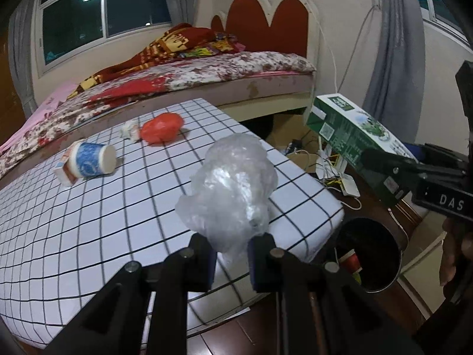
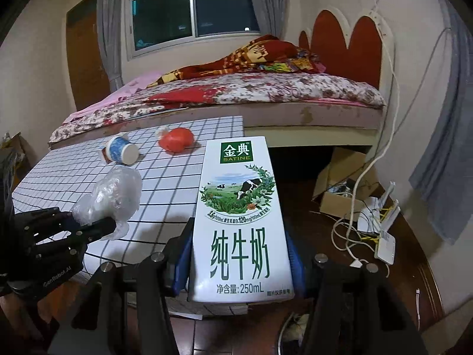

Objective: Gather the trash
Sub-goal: 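Carry carton and plastic bag over the black bin and open both tools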

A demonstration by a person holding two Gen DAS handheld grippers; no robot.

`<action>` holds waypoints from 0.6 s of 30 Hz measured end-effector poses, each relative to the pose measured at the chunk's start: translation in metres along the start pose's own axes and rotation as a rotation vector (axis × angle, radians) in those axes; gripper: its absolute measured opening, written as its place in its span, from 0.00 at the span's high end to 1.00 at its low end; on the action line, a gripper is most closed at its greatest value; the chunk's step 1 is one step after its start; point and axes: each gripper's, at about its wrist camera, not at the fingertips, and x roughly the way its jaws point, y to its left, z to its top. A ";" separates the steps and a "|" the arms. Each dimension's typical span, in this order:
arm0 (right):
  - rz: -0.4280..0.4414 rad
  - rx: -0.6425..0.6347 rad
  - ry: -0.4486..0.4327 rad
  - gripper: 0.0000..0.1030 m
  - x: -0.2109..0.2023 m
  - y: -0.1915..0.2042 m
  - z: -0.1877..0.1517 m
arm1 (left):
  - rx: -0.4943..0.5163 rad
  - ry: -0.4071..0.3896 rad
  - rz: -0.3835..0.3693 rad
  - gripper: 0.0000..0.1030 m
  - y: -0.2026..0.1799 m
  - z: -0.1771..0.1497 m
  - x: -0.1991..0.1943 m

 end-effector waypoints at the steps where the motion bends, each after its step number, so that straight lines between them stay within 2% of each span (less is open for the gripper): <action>1: -0.007 0.005 0.000 0.45 -0.002 -0.004 -0.002 | 0.003 -0.001 -0.005 0.82 -0.003 0.000 0.000; 18: -0.103 0.045 0.039 0.45 -0.027 -0.059 -0.042 | 0.088 0.023 -0.125 0.82 -0.076 -0.002 0.018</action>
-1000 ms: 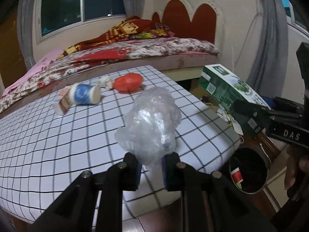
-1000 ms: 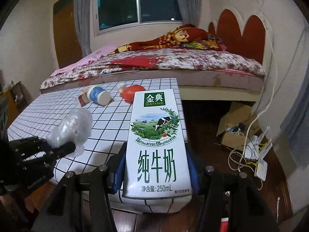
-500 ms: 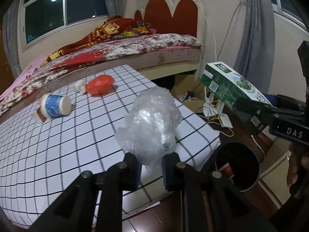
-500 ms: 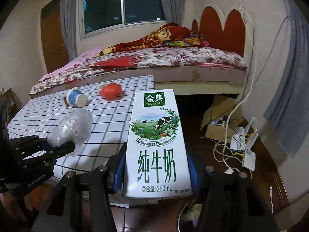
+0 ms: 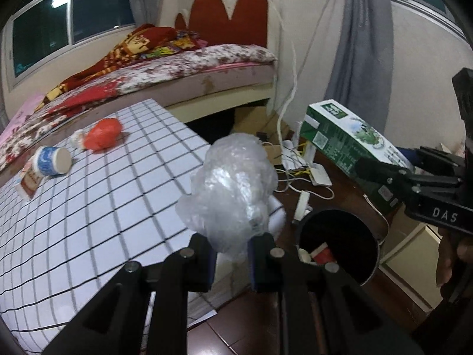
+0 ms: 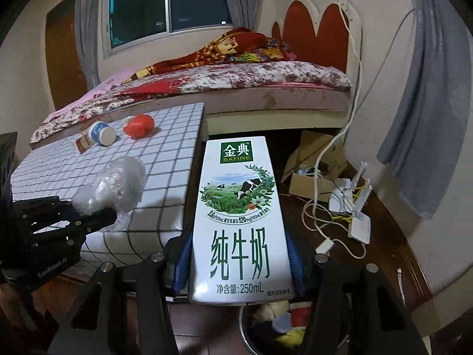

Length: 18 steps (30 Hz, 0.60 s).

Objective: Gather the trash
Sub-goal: 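Carry carton and plastic bag over the black bin and open both tools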

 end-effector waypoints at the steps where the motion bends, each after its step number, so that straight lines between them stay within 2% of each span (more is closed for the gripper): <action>1: -0.006 0.002 0.004 0.45 -0.001 -0.004 -0.003 | 0.006 0.003 -0.009 0.82 -0.005 0.000 0.002; 18: -0.109 0.062 0.068 0.45 -0.020 -0.073 -0.055 | 0.129 0.072 -0.149 0.82 -0.098 -0.005 0.033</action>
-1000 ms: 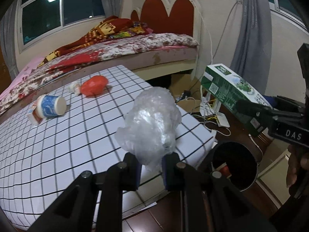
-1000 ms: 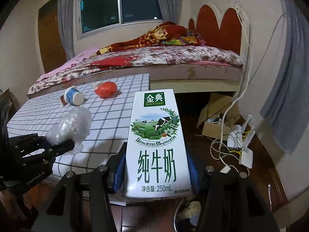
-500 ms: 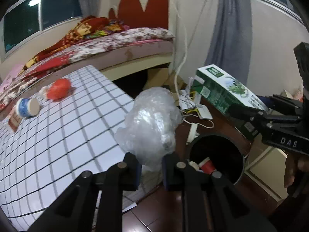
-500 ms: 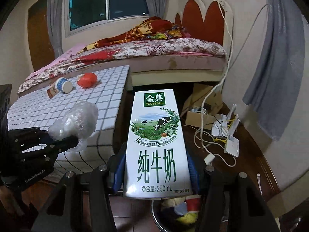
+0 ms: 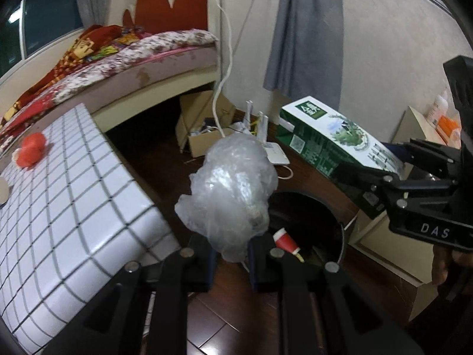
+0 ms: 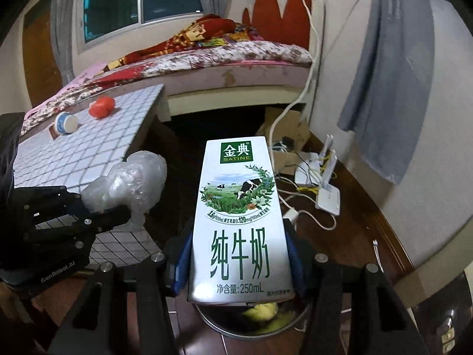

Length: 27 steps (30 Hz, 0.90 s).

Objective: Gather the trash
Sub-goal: 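Carry carton and plastic bag over the black bin and open both tools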

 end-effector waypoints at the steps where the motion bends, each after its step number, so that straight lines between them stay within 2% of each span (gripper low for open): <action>1: -0.003 0.008 0.005 0.45 0.000 -0.006 -0.003 | 0.004 0.006 -0.008 0.82 -0.003 0.000 0.003; 7: -0.019 0.019 0.062 0.45 0.010 -0.026 -0.026 | 0.029 0.069 -0.062 0.82 -0.023 -0.001 0.032; 10: -0.014 0.040 0.112 0.45 0.023 -0.040 -0.040 | 0.040 0.120 -0.115 0.82 -0.031 -0.005 0.050; 11: -0.010 0.046 0.123 0.45 0.025 -0.044 -0.044 | 0.039 0.153 -0.164 0.82 -0.034 -0.008 0.059; 13: 0.000 0.041 0.148 0.45 0.031 -0.047 -0.052 | 0.050 0.177 -0.181 0.82 -0.037 -0.013 0.070; 20: 0.043 -0.090 0.276 0.45 0.068 -0.039 -0.072 | 0.049 0.254 -0.233 0.82 -0.041 -0.021 0.104; 21: 0.048 -0.102 0.297 0.45 0.075 -0.038 -0.073 | 0.055 0.270 -0.246 0.79 -0.042 -0.022 0.109; 22: 0.044 -0.115 0.310 0.44 0.080 -0.036 -0.074 | 0.054 0.285 -0.250 0.69 -0.043 -0.023 0.115; 23: 0.032 -0.137 0.318 0.37 0.088 -0.035 -0.075 | 0.038 0.315 -0.241 0.55 -0.041 -0.026 0.123; 24: -0.001 -0.143 0.326 0.06 0.094 -0.037 -0.076 | 0.014 0.324 -0.239 0.19 -0.037 -0.027 0.127; 25: -0.039 -0.139 0.352 0.01 0.101 -0.040 -0.078 | -0.010 0.319 -0.234 0.00 -0.033 -0.030 0.129; 27: -0.075 -0.118 0.388 0.01 0.109 -0.052 -0.079 | -0.035 0.308 -0.176 0.01 -0.025 -0.034 0.129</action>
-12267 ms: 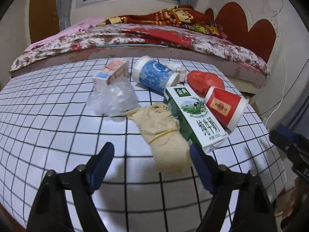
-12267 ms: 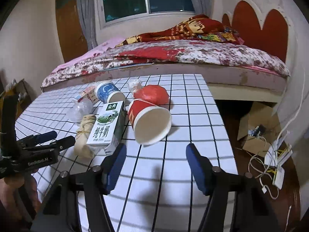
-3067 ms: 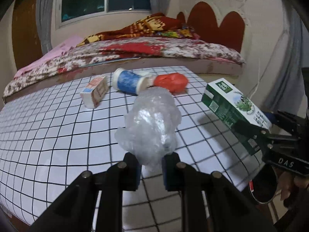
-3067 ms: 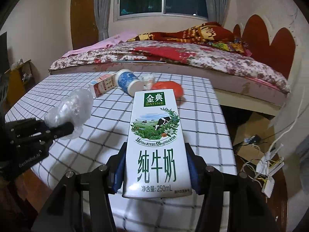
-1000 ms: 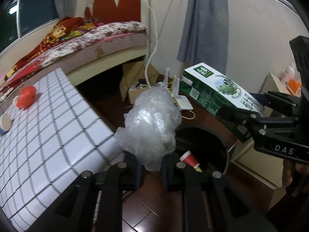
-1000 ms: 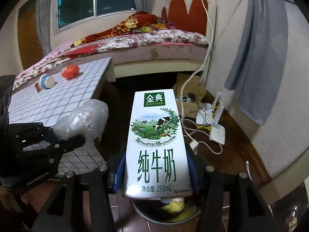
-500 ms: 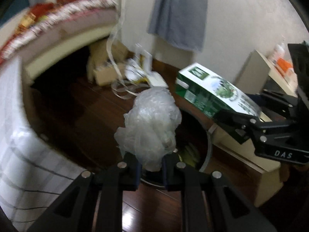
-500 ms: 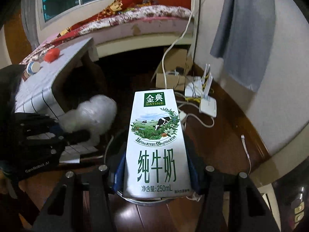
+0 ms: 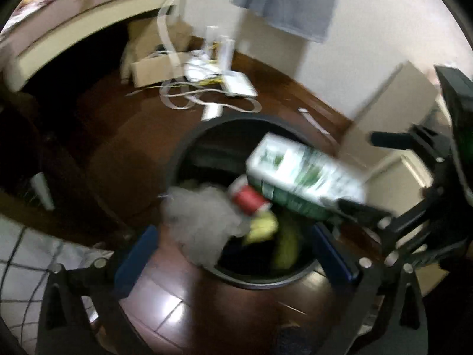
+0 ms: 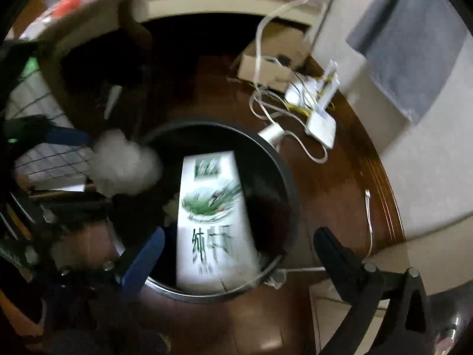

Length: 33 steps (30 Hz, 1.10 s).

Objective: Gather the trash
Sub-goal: 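Carry carton and plastic bag over the black bin and open both tools, then move both tools back toward the remaining table items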

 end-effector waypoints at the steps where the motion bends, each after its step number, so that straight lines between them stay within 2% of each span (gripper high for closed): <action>1: -0.014 0.019 0.009 0.01 0.002 -0.005 0.000 | -0.015 -0.008 0.010 0.01 0.004 -0.002 -0.001; 5: -0.027 0.088 0.042 0.01 0.008 -0.018 -0.002 | -0.040 -0.014 0.084 0.01 0.011 -0.010 0.000; 11: -0.035 0.074 0.067 0.01 0.009 -0.009 -0.002 | -0.035 -0.022 0.104 0.01 0.008 -0.013 -0.004; 20: -0.032 0.097 0.041 0.01 -0.005 -0.006 -0.004 | 0.004 -0.058 0.125 0.01 0.001 -0.010 -0.020; 33: -0.035 0.135 -0.058 0.01 -0.053 -0.003 -0.003 | 0.025 -0.136 0.173 0.01 -0.011 -0.013 -0.065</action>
